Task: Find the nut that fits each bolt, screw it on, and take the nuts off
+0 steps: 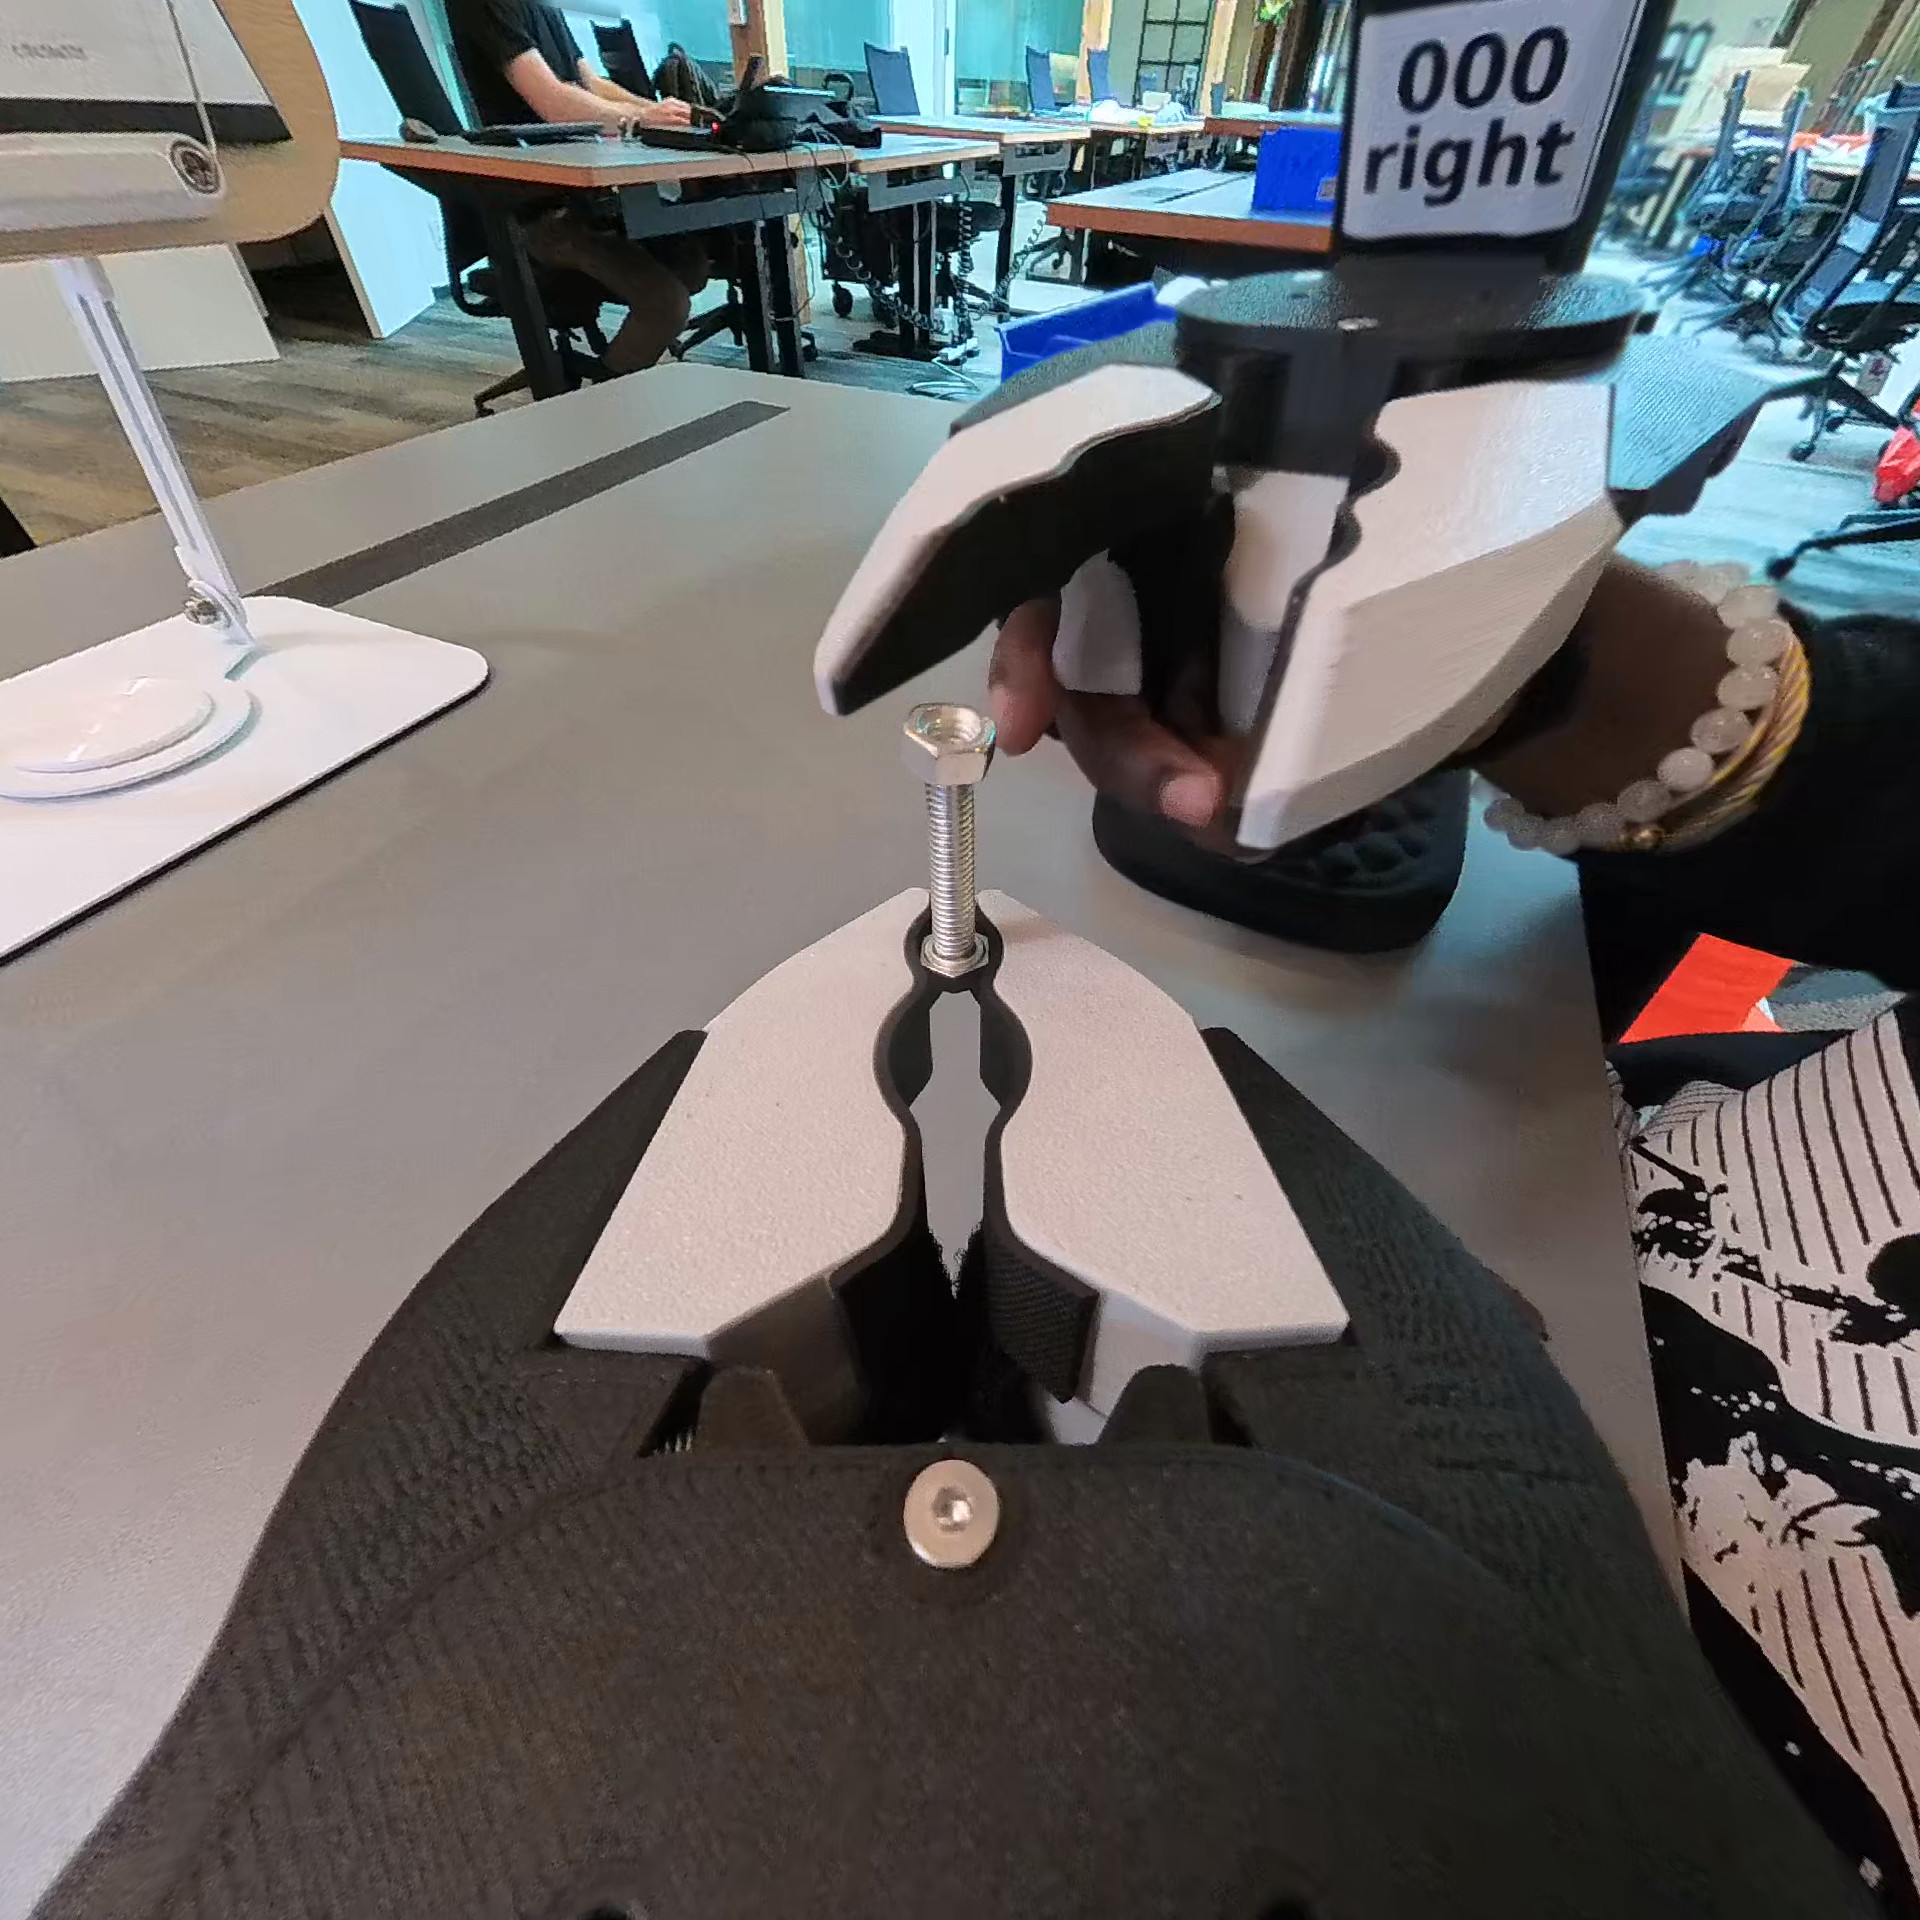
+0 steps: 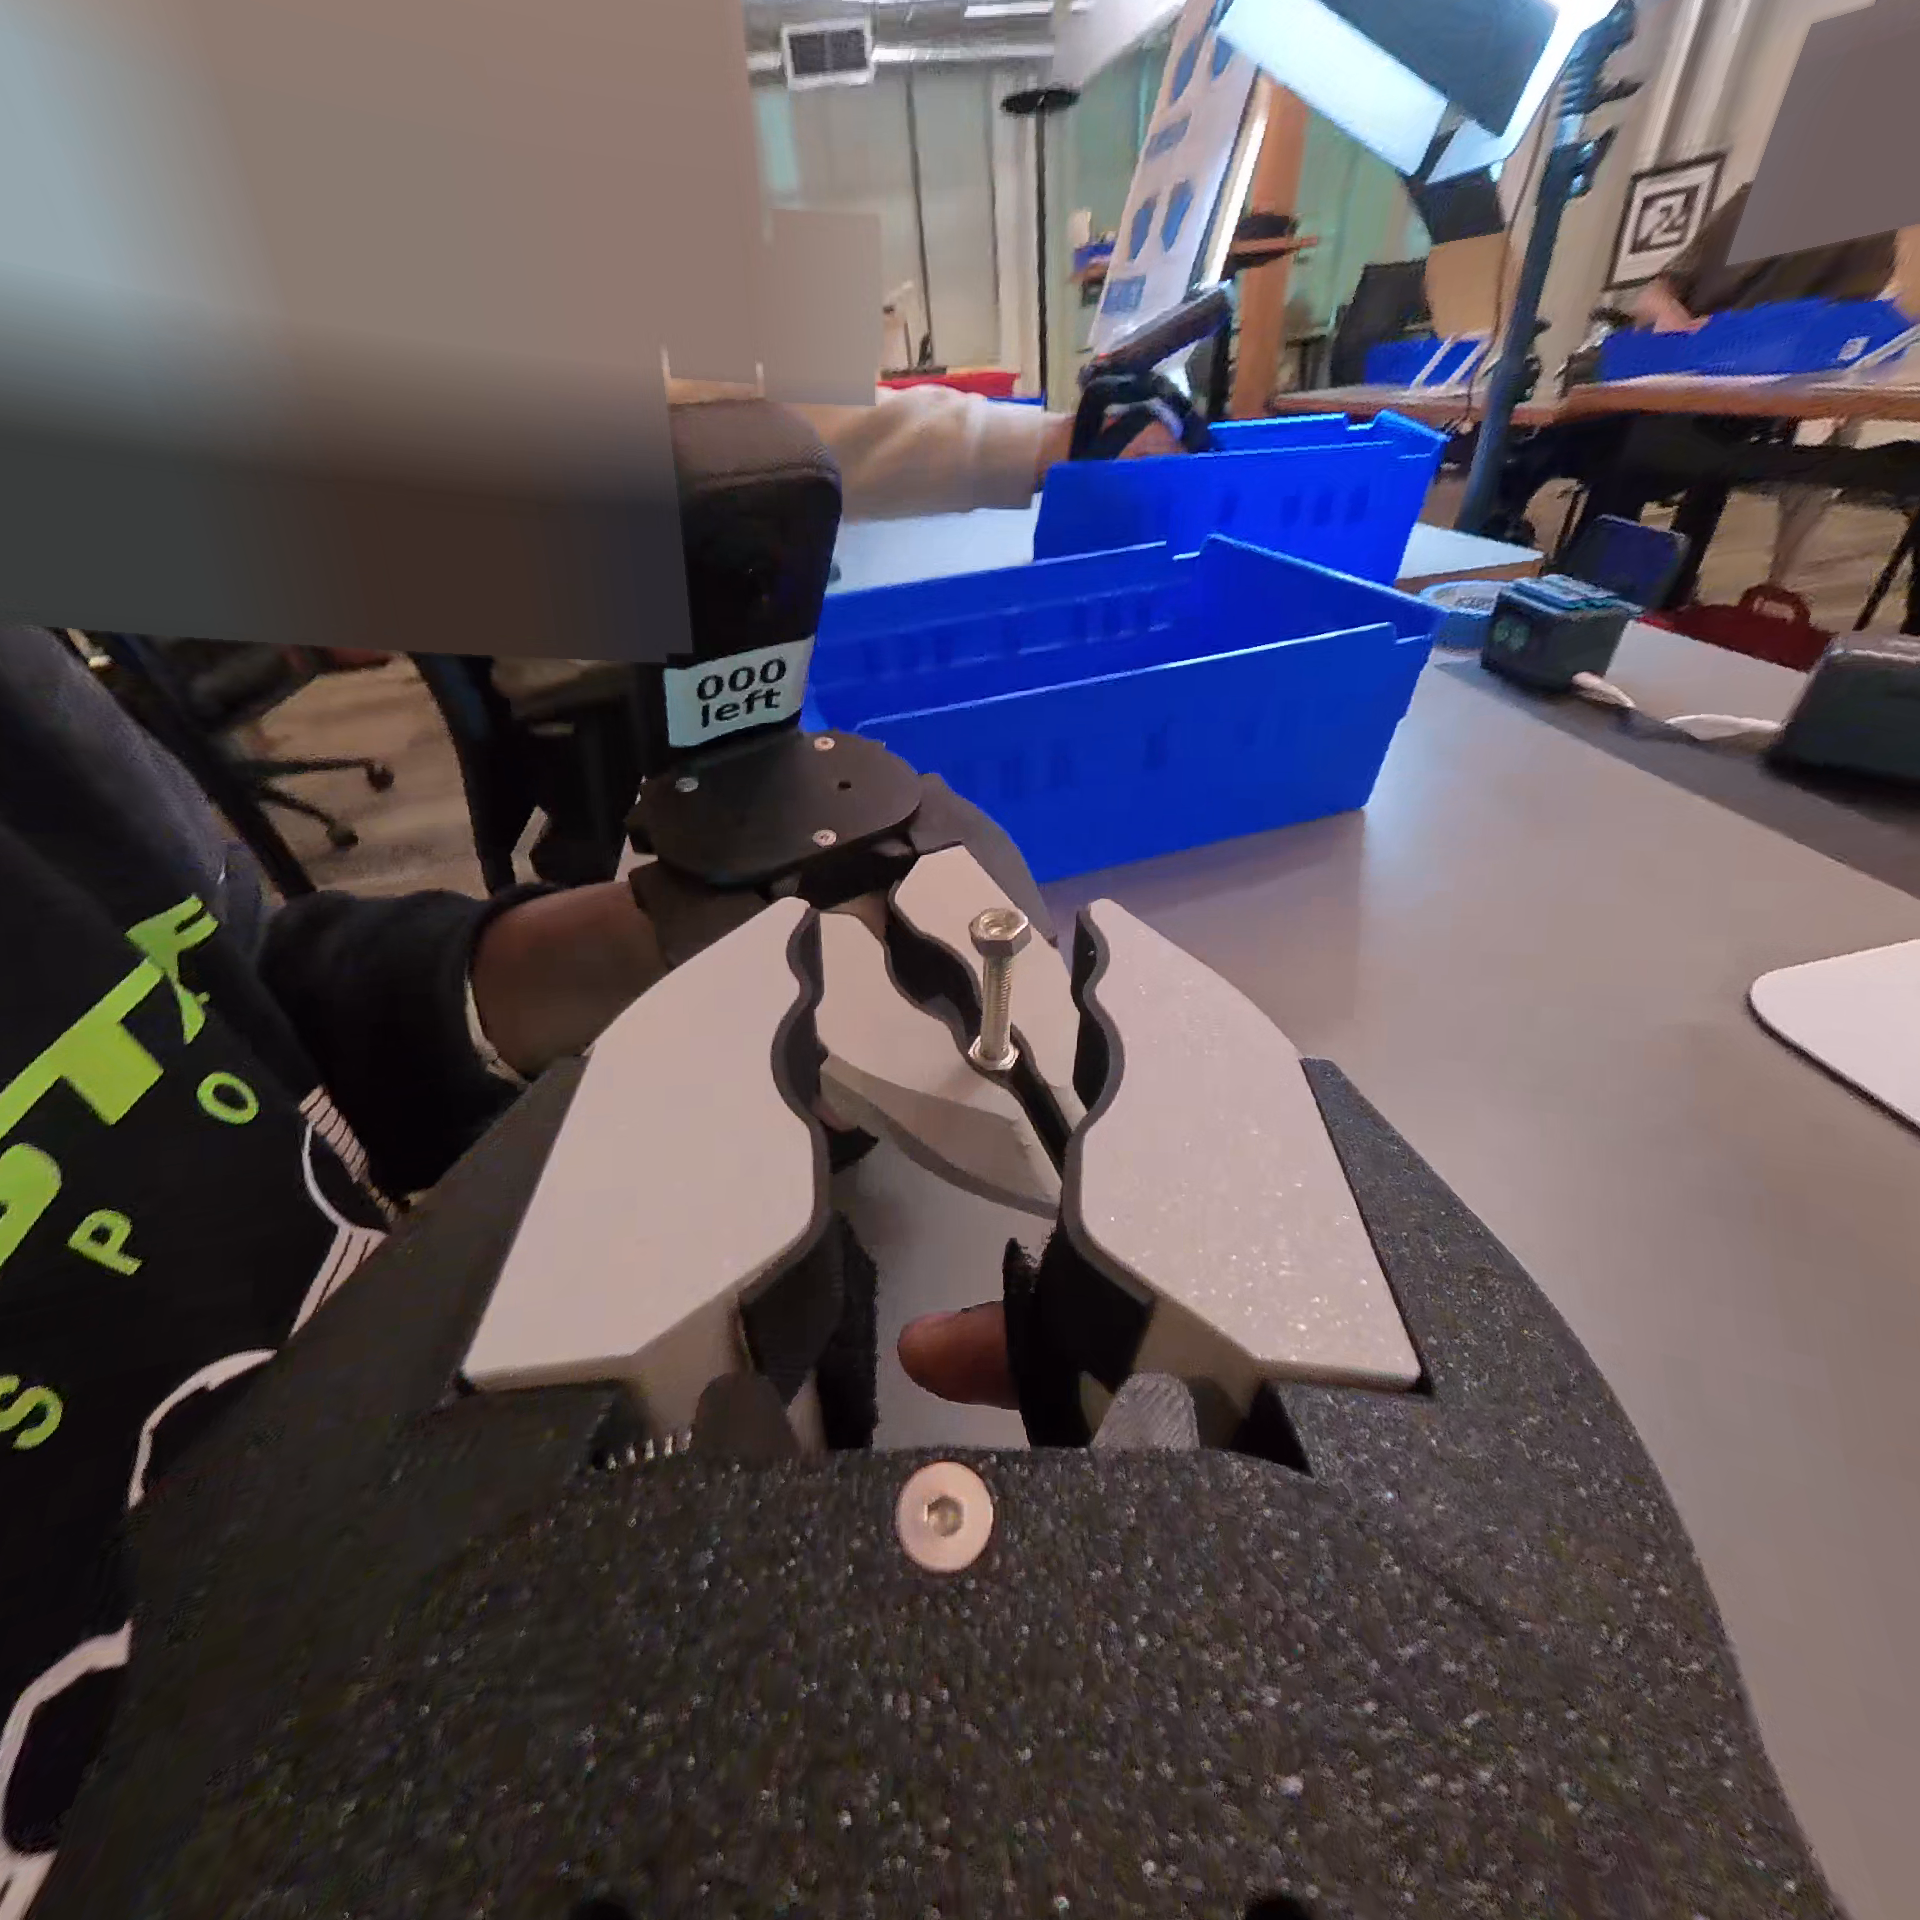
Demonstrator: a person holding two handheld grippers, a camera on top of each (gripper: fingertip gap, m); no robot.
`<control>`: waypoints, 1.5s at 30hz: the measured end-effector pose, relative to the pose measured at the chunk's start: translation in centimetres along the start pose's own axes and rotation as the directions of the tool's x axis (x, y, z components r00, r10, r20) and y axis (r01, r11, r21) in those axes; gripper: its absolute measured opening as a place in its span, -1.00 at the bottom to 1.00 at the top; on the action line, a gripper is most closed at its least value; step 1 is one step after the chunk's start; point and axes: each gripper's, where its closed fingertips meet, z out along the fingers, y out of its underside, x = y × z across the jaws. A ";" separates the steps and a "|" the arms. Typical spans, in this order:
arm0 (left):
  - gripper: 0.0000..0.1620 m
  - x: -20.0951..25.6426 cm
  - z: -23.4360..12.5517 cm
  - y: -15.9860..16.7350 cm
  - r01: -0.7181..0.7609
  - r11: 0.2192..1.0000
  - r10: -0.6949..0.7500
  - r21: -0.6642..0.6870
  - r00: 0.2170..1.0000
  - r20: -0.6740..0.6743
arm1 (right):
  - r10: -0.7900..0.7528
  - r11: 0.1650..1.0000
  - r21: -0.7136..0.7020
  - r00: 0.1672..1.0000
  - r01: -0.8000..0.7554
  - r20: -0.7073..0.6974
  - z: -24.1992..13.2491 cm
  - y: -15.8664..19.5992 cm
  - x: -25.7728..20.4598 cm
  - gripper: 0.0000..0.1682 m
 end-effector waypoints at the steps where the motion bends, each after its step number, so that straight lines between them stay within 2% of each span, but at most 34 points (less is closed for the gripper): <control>1: -0.95 0.0 0.0 0.0 0.000 1.000 0.000 -0.001 1.000 0.000 | 0.011 1.000 0.010 1.000 -0.011 0.004 0.1 0.0 0.0 -0.45; 15: -0.95 -0.3 -0.1 0.0 0.025 1.000 -0.025 0.004 1.000 0.003 | 0.002 1.000 0.019 1.000 -0.002 0.012 -0.7 0.2 -0.2 -0.66; 23: -0.95 -0.2 0.0 0.0 0.019 1.000 -0.019 -0.002 1.000 0.002 | -0.011 0.999 0.031 1.000 0.011 0.007 0.0 0.0 0.0 -0.53; 30: -0.95 -0.4 0.0 0.0 0.026 1.000 -0.026 0.001 1.000 0.007 | -0.015 0.999 0.040 1.000 0.015 0.003 -0.7 0.0 -0.4 -0.67; 34: -0.95 -0.3 0.0 0.0 0.022 1.000 -0.022 0.001 1.000 0.006 | -0.009 0.999 0.043 1.000 0.010 -0.013 -0.8 0.0 -0.1 -0.67; 40: -0.95 -0.2 0.1 0.2 0.014 1.000 -0.014 -0.014 1.000 0.000 | -0.015 0.999 0.033 1.000 0.015 -0.006 0.2 0.3 -0.1 -0.48; 45: -0.95 -0.4 0.0 0.0 0.028 1.000 -0.028 -0.002 1.000 0.008 | -0.018 0.998 0.054 1.000 0.019 -0.014 -0.6 0.0 -0.2 -0.62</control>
